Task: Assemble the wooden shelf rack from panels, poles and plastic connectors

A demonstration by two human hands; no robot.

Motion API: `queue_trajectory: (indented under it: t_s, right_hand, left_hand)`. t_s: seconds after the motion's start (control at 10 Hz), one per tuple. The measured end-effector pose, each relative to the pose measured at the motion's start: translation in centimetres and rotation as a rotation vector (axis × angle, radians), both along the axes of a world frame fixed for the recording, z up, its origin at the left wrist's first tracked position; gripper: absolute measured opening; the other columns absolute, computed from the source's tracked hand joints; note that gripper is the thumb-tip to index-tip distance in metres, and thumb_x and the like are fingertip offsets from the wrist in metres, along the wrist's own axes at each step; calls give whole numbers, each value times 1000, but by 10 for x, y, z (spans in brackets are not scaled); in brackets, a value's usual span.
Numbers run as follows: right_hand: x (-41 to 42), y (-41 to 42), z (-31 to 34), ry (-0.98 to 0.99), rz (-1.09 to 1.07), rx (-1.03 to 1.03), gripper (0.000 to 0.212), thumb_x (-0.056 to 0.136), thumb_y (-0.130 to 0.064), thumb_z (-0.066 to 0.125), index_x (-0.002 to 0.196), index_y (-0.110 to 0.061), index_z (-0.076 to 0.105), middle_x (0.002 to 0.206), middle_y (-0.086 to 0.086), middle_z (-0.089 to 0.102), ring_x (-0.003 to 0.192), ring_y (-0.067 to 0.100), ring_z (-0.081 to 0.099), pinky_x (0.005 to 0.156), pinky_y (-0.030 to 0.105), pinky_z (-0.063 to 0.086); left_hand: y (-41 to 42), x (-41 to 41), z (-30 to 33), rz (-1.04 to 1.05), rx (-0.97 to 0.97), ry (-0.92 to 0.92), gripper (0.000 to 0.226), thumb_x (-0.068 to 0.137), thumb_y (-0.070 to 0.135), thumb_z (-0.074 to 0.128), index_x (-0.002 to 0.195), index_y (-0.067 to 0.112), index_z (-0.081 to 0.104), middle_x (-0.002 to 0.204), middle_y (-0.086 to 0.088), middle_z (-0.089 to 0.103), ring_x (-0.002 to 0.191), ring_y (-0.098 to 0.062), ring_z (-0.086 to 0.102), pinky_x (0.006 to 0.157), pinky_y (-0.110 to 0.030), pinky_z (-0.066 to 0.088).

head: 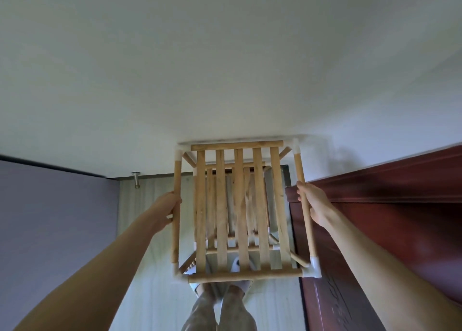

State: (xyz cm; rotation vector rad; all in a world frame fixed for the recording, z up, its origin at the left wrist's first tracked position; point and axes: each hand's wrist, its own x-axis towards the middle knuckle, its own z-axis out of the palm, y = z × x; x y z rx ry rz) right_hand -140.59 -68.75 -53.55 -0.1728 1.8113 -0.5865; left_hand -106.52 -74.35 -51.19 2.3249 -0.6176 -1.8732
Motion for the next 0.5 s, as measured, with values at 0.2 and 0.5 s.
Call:
queue_trajectory:
  t_s: [0.2, 0.5]
  right_hand:
    - [18, -10, 67, 0, 252, -79, 51, 97, -32, 48, 141, -11, 37, 140, 2, 41, 132, 21, 37, 111, 37, 28]
    - [72, -45, 283, 265, 558, -450, 28, 96, -22, 45, 114, -6, 59, 103, 4, 63, 99, 22, 61, 87, 30, 48]
  left_hand:
    - [-2, -5, 52, -132, -110, 29, 46, 97, 13, 44, 142, 9, 34, 141, -12, 38, 132, -30, 35, 111, -46, 28]
    - [-20, -29, 247, -703, -742, -172, 31, 97, 12, 40, 124, 11, 55, 127, -8, 55, 103, -16, 55, 86, -19, 38]
